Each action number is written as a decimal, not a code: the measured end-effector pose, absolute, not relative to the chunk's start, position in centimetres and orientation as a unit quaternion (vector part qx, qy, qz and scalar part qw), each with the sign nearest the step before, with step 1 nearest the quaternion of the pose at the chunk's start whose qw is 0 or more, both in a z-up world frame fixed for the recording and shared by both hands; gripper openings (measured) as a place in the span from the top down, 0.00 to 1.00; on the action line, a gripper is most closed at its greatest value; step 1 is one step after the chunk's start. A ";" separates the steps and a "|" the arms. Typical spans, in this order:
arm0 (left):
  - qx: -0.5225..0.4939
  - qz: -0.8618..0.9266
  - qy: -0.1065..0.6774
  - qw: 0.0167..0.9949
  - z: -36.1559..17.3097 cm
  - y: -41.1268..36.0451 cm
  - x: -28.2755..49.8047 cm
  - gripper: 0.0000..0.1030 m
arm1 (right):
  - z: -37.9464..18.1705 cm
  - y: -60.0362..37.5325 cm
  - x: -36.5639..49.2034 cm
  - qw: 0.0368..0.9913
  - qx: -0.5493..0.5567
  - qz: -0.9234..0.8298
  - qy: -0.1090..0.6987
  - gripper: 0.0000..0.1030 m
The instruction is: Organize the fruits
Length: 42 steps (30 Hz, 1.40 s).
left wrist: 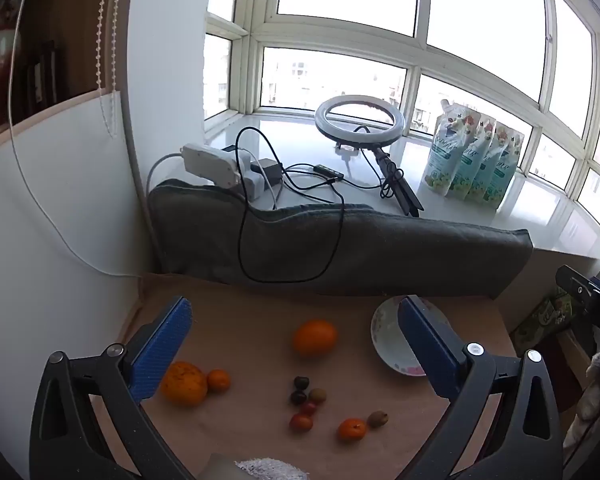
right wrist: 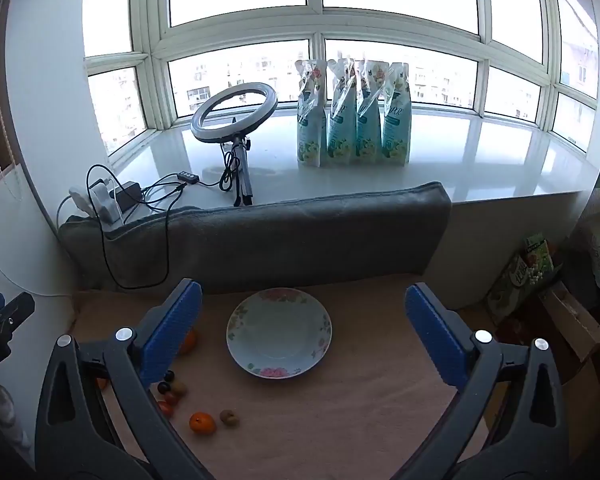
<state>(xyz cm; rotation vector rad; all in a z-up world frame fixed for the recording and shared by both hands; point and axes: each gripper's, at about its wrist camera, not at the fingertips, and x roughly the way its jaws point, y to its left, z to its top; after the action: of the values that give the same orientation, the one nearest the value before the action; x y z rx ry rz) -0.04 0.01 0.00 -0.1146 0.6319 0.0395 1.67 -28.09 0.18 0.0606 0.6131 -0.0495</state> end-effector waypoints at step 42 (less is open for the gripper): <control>-0.057 0.014 0.300 0.952 1.1 -0.8 -0.4 0.01 | 1.4 -26.2 1.8 0.959 0.000 -0.019 0.282 0.00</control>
<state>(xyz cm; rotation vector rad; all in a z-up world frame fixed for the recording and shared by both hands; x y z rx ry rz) -0.37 -0.84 1.06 -0.1166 0.6093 0.0294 1.79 -26.25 1.36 0.0003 0.5725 -0.0388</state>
